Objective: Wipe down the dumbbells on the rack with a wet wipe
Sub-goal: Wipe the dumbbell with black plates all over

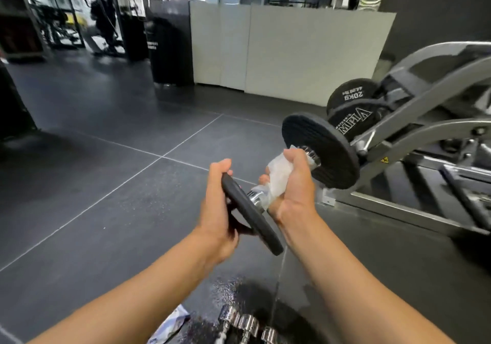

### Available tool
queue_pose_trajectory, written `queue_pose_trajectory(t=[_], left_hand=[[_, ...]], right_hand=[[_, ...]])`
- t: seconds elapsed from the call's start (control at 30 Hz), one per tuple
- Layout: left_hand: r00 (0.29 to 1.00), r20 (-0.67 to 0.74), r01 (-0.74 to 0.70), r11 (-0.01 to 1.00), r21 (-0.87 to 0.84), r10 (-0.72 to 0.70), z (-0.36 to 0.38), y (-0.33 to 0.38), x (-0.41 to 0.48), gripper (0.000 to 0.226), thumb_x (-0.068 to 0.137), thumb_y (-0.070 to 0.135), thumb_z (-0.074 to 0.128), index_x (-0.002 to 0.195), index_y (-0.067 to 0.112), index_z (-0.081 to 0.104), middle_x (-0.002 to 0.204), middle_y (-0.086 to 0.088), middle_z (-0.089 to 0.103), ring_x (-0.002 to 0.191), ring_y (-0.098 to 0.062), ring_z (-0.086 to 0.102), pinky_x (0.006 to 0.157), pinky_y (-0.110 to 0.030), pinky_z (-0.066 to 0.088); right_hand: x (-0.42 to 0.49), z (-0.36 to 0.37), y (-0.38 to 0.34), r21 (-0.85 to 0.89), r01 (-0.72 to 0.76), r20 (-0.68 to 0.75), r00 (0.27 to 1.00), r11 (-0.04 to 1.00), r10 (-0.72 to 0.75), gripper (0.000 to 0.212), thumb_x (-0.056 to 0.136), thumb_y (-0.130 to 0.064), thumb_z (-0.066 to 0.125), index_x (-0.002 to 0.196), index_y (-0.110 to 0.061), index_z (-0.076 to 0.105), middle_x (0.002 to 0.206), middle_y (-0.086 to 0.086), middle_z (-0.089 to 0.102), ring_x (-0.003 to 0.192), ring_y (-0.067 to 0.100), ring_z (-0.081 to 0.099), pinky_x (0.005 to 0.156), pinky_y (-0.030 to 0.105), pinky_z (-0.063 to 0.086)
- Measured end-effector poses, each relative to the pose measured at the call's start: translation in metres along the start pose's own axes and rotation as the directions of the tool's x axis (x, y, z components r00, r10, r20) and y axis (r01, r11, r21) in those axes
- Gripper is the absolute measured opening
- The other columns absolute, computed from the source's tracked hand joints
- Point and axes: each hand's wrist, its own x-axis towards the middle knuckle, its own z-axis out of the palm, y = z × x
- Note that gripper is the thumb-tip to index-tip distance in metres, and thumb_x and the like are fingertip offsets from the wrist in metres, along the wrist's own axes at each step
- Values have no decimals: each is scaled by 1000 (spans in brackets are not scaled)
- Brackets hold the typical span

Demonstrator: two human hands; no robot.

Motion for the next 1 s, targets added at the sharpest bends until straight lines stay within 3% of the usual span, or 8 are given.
queue_pose_trajectory(t=[0.07,0.13,0.27,0.33,0.43,0.6,0.8,1.0], left_hand=[[928,86,-373,903,213,363,10,-13,-11,42,77,61,67,103,30,52,97,0,49,74,-9,56,67,-33,52],[627,359,-766,465,443,691,11,-24,-13,58,70,56,74,115,27,52,117,-4,47,101,-10,53,90,-31,48],[-4,813,-893,-368,260,582,1,-34,0,84,59,57,90,121,15,53,132,-18,47,134,-46,47,112,-62,39],[63,815,-913,-297,280,576,5,-41,0,89,58,58,91,126,16,52,139,-19,45,138,-45,45,112,-63,38],[467,623,-872,207,444,627,14,-54,-12,84,65,59,77,136,27,45,144,-7,39,140,-26,42,114,-43,39],[945,275,-224,963,151,177,28,-53,-27,64,63,65,68,116,32,57,115,-6,54,88,-13,61,70,-33,57],[638,393,738,672,-66,-662,12,-59,-14,95,62,85,71,111,4,72,116,-24,62,100,-41,62,113,-66,37],[969,187,176,981,-78,-159,42,-67,-26,75,61,80,68,106,21,62,97,-10,60,82,-29,63,81,-50,57]], right_hand=[[-10,-3,-12,16,60,-87,995,998,-59,19,87,-24,66,87,-14,50,65,6,47,48,20,46,46,23,41],[-18,-9,-21,20,103,-190,977,994,-98,16,87,-21,66,86,-12,53,69,9,50,51,23,51,50,27,45],[-32,-30,-32,110,95,-273,960,989,-62,16,92,-19,65,86,-9,53,61,8,52,50,22,53,42,24,48],[-35,-41,-34,152,64,-235,972,986,-26,17,91,-19,65,86,-10,51,56,7,51,45,21,52,45,24,48],[-33,-57,-33,175,71,-128,991,982,-49,19,87,-19,65,100,-17,51,59,4,46,45,18,47,49,25,45],[-32,-71,-41,166,130,79,986,978,-144,26,87,-14,60,74,-27,42,62,-4,30,47,11,30,44,23,31],[-55,-67,-57,159,176,227,951,971,-210,27,89,-13,57,64,-22,48,51,-4,33,38,8,33,35,19,32],[-51,-74,-64,137,145,103,982,980,-160,41,85,-28,64,77,-30,24,59,-5,26,47,9,28,44,20,28]])
